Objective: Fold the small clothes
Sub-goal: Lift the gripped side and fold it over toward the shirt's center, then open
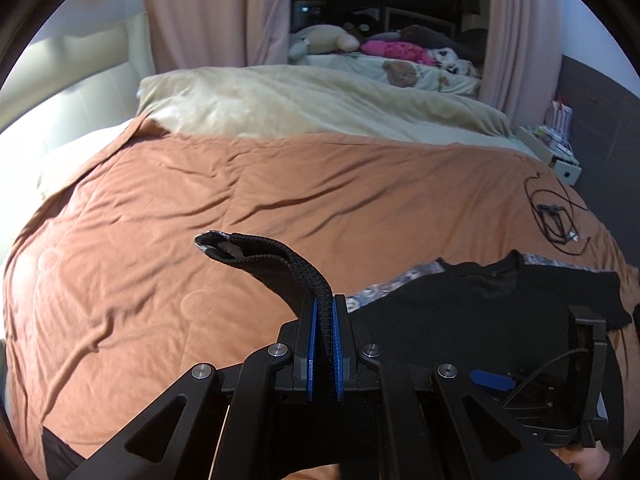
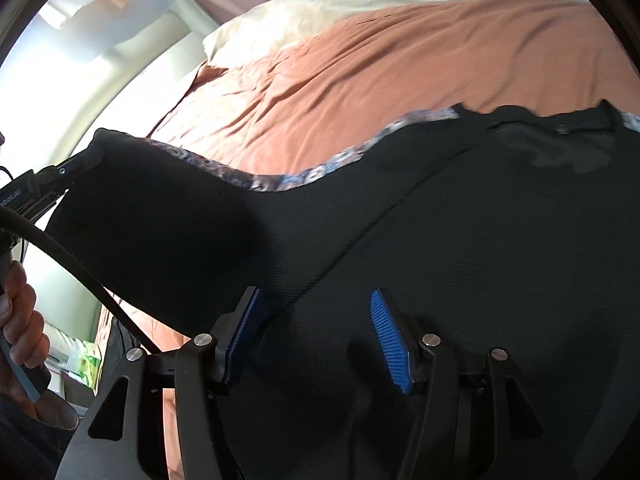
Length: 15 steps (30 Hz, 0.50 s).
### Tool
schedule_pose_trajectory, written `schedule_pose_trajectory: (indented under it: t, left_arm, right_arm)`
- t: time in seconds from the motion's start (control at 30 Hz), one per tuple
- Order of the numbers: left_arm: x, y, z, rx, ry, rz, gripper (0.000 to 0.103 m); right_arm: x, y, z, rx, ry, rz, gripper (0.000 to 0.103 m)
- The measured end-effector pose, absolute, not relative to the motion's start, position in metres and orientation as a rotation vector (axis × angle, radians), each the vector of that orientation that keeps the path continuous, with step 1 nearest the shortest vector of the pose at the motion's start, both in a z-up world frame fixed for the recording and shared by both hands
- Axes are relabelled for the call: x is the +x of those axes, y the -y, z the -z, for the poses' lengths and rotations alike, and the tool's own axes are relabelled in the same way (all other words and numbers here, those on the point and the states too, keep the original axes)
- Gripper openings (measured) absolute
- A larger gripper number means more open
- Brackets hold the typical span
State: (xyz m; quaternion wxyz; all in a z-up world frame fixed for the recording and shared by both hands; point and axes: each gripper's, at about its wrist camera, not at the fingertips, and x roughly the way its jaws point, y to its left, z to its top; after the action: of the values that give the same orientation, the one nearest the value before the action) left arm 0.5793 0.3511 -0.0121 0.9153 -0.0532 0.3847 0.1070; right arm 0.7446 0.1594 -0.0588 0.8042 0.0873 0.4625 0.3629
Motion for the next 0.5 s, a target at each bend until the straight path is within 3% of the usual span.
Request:
schedule_pose_trajectory:
  t: [0.5]
  left_arm:
    - [0.596, -0.254, 0.017, -0.092, -0.817, -0.014, 0.007]
  right_arm:
    - [0.738, -0.083, 0.044, 0.24, -0.969, -0.72, 0.054]
